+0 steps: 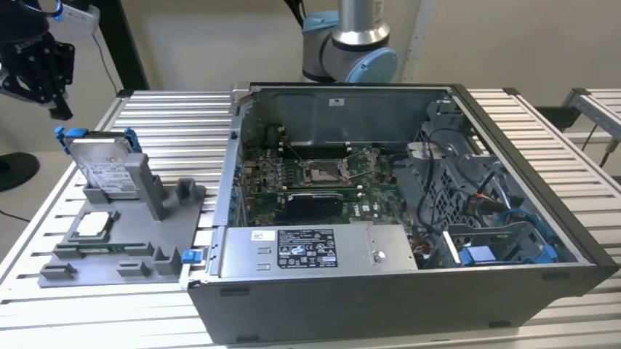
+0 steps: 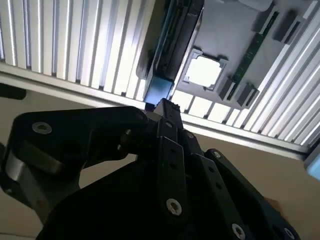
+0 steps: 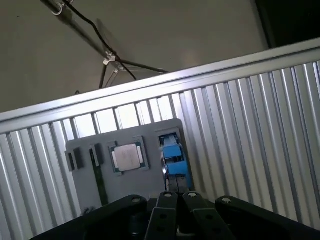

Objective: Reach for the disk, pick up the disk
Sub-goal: 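Pick up the disk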

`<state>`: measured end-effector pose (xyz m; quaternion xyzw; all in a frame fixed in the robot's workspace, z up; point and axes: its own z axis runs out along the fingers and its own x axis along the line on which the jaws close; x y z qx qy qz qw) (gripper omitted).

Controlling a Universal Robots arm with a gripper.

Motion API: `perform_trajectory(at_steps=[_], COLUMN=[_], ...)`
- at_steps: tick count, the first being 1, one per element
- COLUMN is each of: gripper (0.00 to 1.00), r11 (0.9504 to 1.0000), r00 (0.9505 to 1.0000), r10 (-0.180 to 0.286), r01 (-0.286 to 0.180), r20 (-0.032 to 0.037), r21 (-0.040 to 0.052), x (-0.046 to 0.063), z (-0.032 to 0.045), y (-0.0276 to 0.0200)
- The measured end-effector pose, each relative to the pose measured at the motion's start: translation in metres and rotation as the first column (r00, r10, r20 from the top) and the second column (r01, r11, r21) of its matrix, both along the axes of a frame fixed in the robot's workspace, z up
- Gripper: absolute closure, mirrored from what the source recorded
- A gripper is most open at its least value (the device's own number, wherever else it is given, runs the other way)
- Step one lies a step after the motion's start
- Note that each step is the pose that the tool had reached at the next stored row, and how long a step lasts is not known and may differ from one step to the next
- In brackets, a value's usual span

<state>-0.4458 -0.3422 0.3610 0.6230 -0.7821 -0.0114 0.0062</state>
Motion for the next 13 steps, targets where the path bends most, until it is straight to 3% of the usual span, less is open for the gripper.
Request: perform_trajectory(at_steps=[3,6,13], gripper=[1.0,1.0,1.0], r11=[0.9986,0.9942,0.9749], r00=[0.9986,0.9942,0.9747], r10=[0.053,0.107,0.223], r01=[-0.053,-0.107,-0.223], r20=[0.0058,0.0102,0.0162], r21=[-0.0001,-0.0005,-0.0014], x=[0.0,0.0,0.0], z=[-0.0006,-0.0012,-0.0025], y=[0.0,0.0,0.0])
